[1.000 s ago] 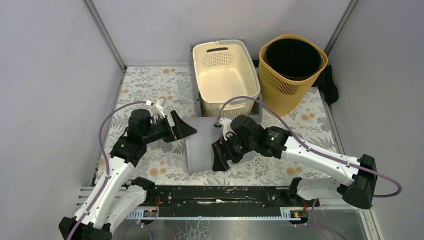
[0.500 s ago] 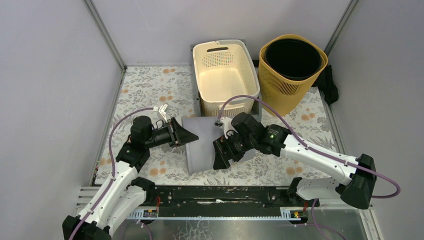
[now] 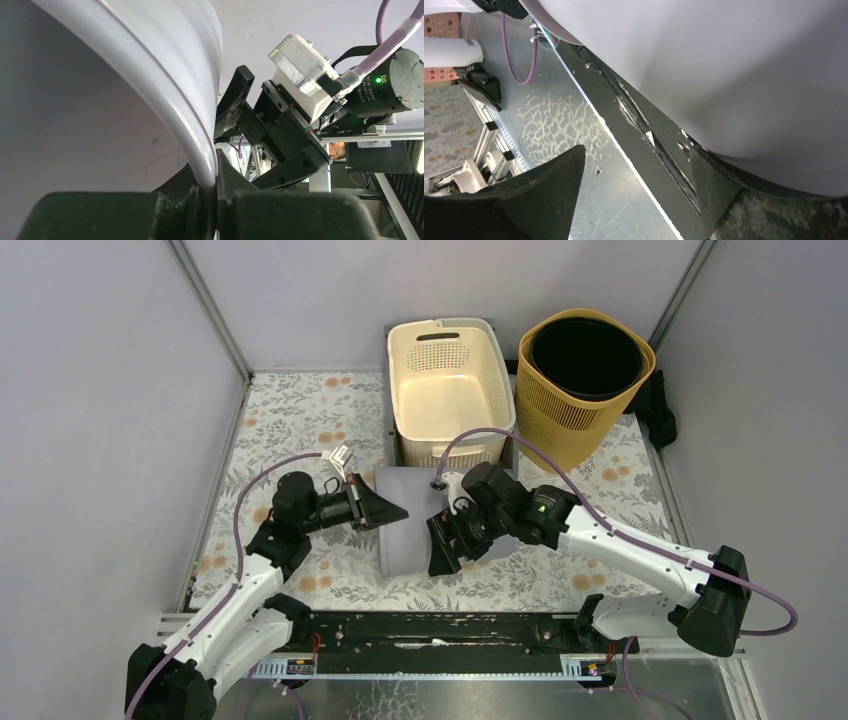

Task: Turn the large container upside down
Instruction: Turn the container upside down at the center of the board.

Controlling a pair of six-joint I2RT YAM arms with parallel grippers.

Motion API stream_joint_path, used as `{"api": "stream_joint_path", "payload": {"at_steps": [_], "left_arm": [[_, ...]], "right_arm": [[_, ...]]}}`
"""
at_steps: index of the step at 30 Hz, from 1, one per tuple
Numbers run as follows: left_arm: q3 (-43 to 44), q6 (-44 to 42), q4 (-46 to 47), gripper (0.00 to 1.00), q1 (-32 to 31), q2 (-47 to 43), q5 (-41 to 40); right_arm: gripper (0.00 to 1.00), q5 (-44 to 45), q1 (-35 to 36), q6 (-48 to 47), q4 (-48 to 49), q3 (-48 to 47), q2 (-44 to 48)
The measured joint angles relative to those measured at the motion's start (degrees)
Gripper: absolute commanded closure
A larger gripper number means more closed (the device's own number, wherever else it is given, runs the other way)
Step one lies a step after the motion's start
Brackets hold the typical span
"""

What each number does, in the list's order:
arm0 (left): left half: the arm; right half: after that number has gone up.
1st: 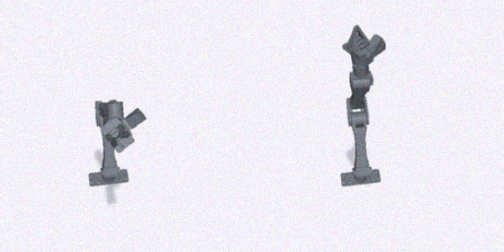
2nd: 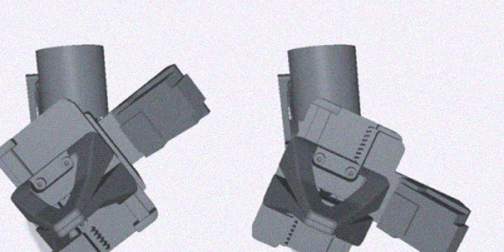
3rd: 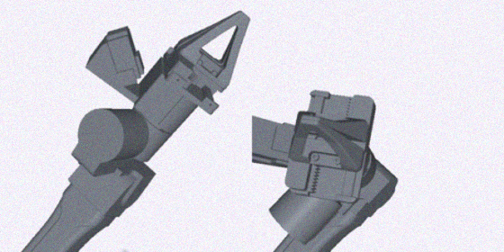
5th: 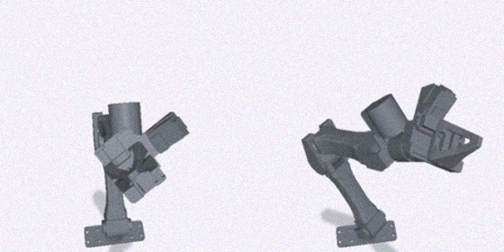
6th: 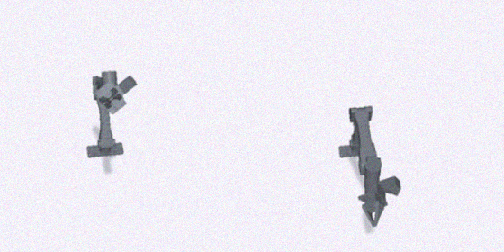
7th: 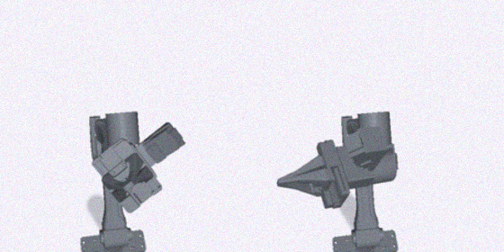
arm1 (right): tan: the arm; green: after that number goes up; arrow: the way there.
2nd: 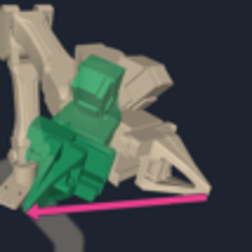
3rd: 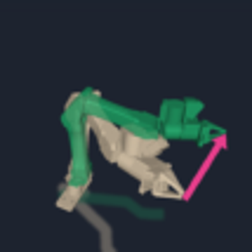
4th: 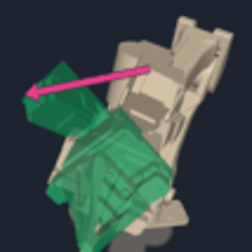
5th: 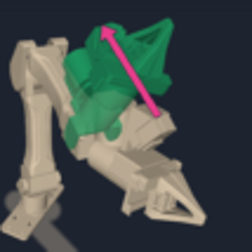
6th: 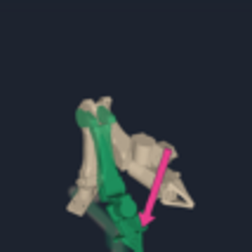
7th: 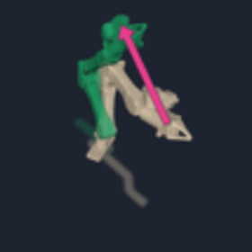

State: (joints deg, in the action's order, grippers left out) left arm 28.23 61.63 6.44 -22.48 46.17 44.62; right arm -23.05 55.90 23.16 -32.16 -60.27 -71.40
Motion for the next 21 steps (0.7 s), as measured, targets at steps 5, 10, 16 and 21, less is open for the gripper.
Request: {"api": "stream_joint_path", "payload": {"at_steps": [5, 10, 16, 21], "left_arm": [[-0.74, 4.26, 5.57, 1.00, -0.04, 1.77, 0.79], [-1.05, 10.43, 13.60, 1.00, -0.04, 4.04, 1.66], [1.49, 15.04, 19.98, 1.00, -0.07, 4.02, 2.49], [7.78, 15.45, 20.87, 1.00, -0.07, 3.74, 1.86]], "right_arm": [[0.17, 3.21, -0.26, -0.61, -4.11, -3.30, 1.57], [0.16, 7.85, -0.44, -1.53, -10.80, -10.54, 5.79], [0.16, 14.05, -0.48, -2.27, -17.84, -19.41, 10.80], [0.17, 18.01, -0.50, -2.43, -22.56, -22.29, 12.11]]}}
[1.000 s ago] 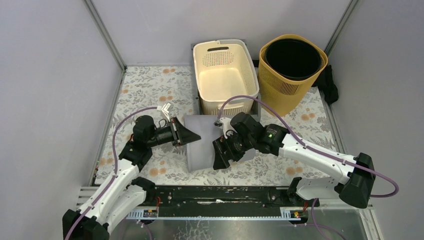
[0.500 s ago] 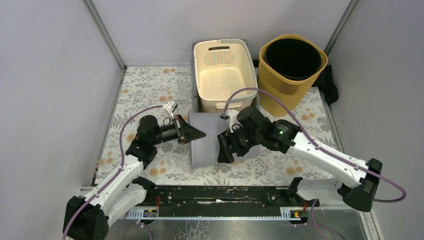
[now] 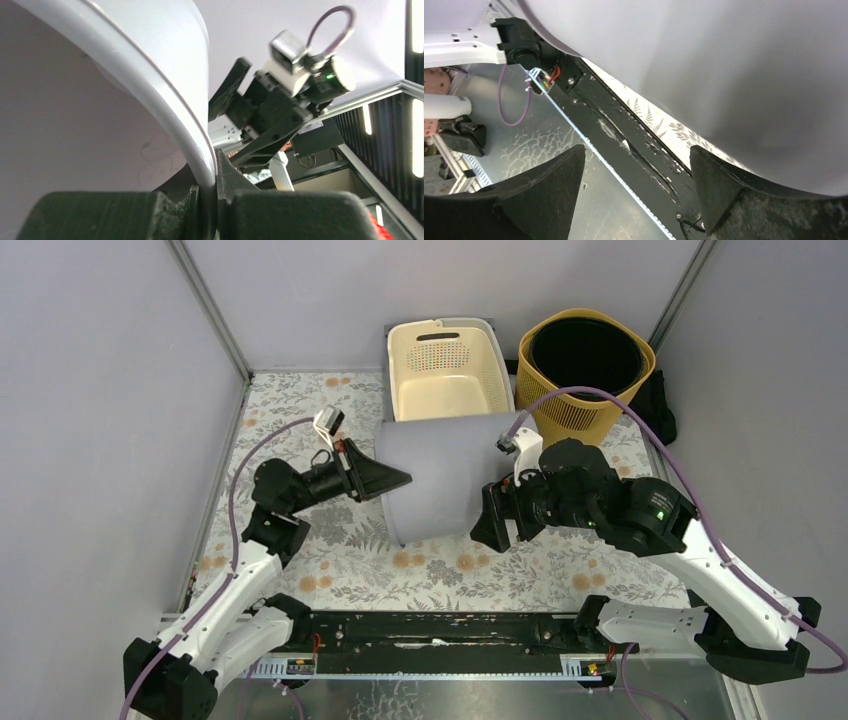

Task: Turn the large container upside down
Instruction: Turn the container upside down at the center of the board.

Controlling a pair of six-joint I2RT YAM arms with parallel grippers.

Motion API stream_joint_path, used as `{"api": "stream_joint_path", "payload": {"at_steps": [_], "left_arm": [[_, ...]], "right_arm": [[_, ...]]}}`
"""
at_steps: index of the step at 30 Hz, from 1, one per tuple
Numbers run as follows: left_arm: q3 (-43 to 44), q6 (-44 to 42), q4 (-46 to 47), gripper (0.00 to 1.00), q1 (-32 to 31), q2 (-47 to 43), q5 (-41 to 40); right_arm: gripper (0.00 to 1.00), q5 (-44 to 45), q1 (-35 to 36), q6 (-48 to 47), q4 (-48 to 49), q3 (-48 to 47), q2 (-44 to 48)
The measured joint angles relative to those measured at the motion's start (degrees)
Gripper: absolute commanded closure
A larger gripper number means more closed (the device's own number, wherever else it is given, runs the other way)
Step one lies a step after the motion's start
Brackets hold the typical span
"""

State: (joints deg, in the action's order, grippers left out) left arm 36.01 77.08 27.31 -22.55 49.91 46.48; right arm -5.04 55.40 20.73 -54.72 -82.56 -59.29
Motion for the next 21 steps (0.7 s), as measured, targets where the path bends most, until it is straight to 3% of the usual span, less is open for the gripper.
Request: {"api": "stream_joint_path", "payload": {"at_steps": [6, 12, 21], "left_arm": [[8.35, -3.89, 0.35, 1.00, -0.26, 0.02, -7.41], [11.21, -6.58, 8.15, 1.00, -0.31, 3.54, -19.28], [14.36, -12.09, 22.40, 1.00, -0.11, 18.47, -36.57]], "right_arm": [[0.17, 2.45, -0.02, 0.02, -3.52, -1.07, 0.48], [0.17, 3.17, -0.02, 0.17, -4.92, -1.18, 1.64], [0.17, 4.11, -0.02, 0.57, -6.58, -1.22, 2.38]]}}
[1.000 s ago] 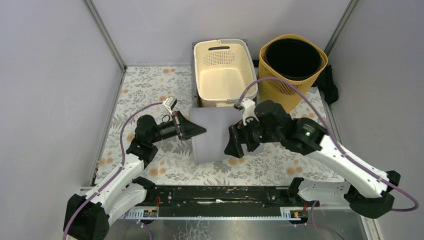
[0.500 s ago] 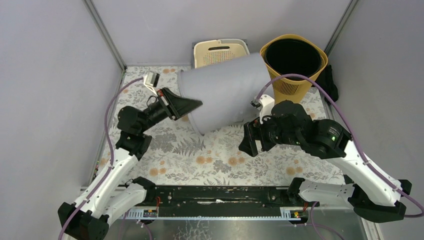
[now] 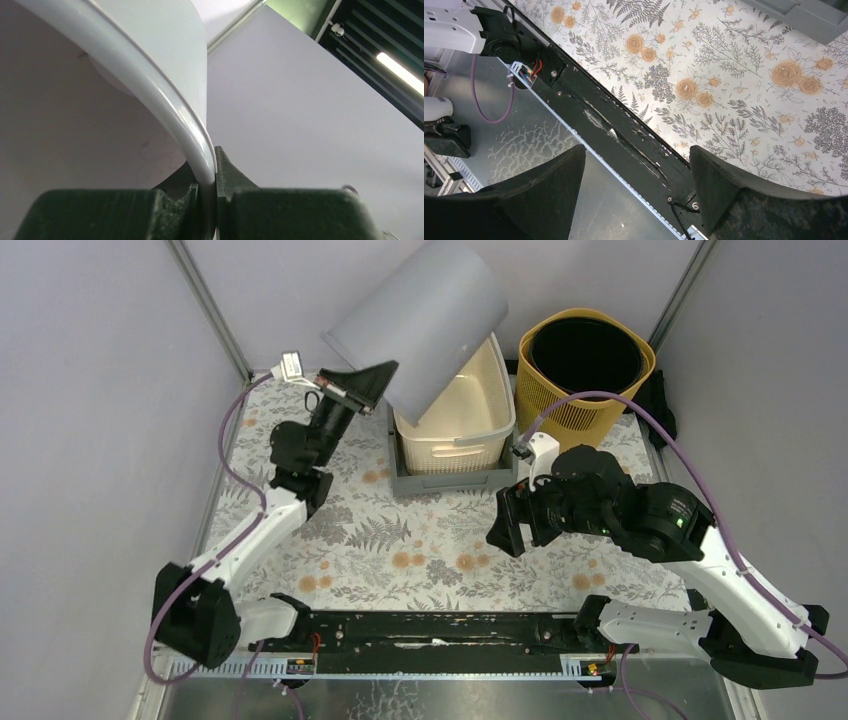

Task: Turn the large container upside down
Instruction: Turn the container upside down at the center of the board.

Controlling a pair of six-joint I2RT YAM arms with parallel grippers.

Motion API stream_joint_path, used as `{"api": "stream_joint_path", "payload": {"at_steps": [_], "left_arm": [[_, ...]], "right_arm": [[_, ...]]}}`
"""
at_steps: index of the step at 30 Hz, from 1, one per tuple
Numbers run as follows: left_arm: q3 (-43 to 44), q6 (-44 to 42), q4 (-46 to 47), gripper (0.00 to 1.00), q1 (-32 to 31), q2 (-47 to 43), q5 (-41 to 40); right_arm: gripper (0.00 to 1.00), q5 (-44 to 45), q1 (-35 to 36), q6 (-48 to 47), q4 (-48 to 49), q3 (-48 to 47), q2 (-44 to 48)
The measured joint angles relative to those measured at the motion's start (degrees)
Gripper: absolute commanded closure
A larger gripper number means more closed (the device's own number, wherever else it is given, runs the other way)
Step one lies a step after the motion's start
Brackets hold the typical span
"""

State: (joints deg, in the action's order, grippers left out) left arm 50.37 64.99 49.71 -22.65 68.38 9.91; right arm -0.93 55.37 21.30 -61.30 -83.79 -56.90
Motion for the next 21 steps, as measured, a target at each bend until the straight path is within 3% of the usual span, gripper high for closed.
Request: {"api": "stream_joint_path", "payload": {"at_steps": [10, 21], "left_arm": [[7.48, -1.55, 11.21, 1.00, 7.85, 11.87, -5.03], [7.39, 2.54, 24.04, 0.96, 17.20, 24.92, -1.92]], "right_arm": [[0.16, 0.72, 0.00, -0.02, -1.25, -0.39, -0.02], [0.15, 0.83, 0.00, -0.04, -0.85, 2.38, -0.52]]}}
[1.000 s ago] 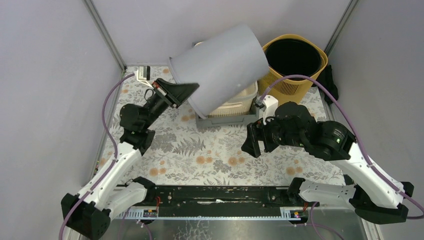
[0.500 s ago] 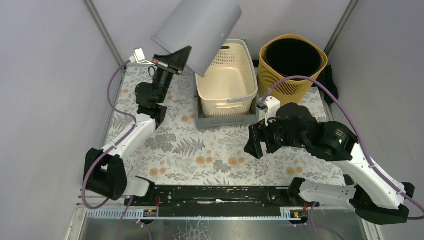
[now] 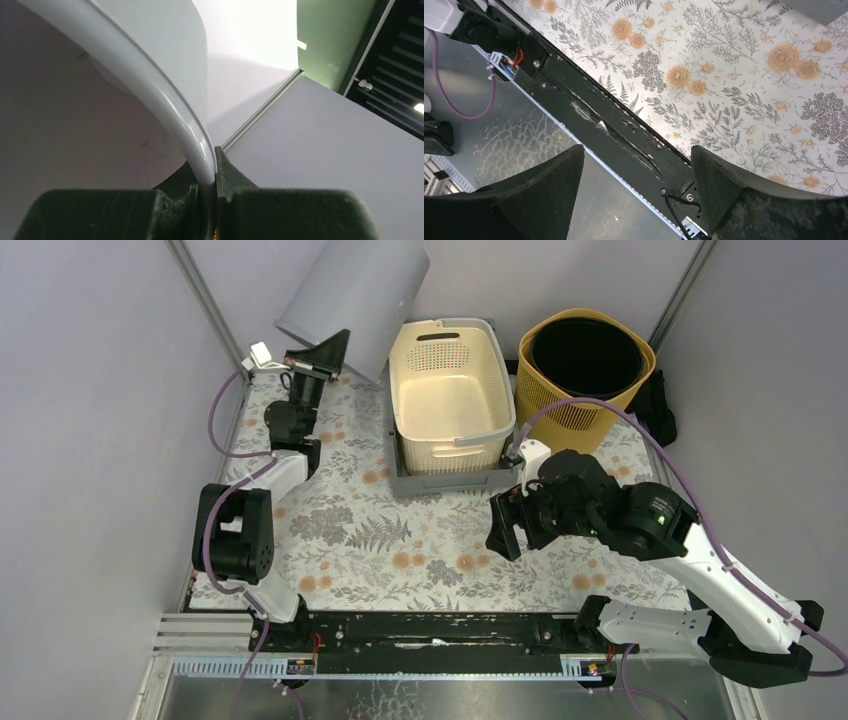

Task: Turn the large container upside down
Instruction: Turn the container upside down at the center of the board.

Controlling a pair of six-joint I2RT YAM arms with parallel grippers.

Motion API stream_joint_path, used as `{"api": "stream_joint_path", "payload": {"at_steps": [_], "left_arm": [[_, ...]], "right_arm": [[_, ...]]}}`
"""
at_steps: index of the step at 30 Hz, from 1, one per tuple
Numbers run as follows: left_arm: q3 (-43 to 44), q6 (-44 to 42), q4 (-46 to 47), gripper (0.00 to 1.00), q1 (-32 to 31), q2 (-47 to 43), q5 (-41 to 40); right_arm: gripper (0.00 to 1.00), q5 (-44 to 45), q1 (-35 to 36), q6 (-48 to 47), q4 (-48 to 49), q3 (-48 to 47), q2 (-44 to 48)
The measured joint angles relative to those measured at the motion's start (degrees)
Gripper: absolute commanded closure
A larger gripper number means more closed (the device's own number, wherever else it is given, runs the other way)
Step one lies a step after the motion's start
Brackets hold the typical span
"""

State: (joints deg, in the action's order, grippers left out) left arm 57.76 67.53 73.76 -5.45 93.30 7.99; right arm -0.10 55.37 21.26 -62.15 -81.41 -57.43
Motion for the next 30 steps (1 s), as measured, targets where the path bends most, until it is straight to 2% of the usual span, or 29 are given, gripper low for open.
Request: {"api": "stream_joint_path", "payload": {"at_steps": [4, 14, 21, 30], "left_arm": [[-2.29, 1.16, 4.37, 0.98, 0.70, 2.69, 1.49], [-8.37, 1.11, 8.24, 1.00, 0.85, 3.65, 3.02], [-7.50, 2.49, 12.46, 1.00, 3.41, 9.03, 3.15], [-2.08, 6.43, 15.78, 1.00, 7.61, 17.84, 4.92]], "right_arm": [[0.15, -0.39, 0.00, 0.04, 0.20, 1.75, -0.63], [0.15, -1.16, -0.07, 0.22, 1.88, 3.67, -1.40], [0.15, -2.32, -0.42, 0.26, 2.47, 4.24, -2.75], [0.15, -3.08, -1.42, 0.22, 2.51, 4.26, -5.33]]}}
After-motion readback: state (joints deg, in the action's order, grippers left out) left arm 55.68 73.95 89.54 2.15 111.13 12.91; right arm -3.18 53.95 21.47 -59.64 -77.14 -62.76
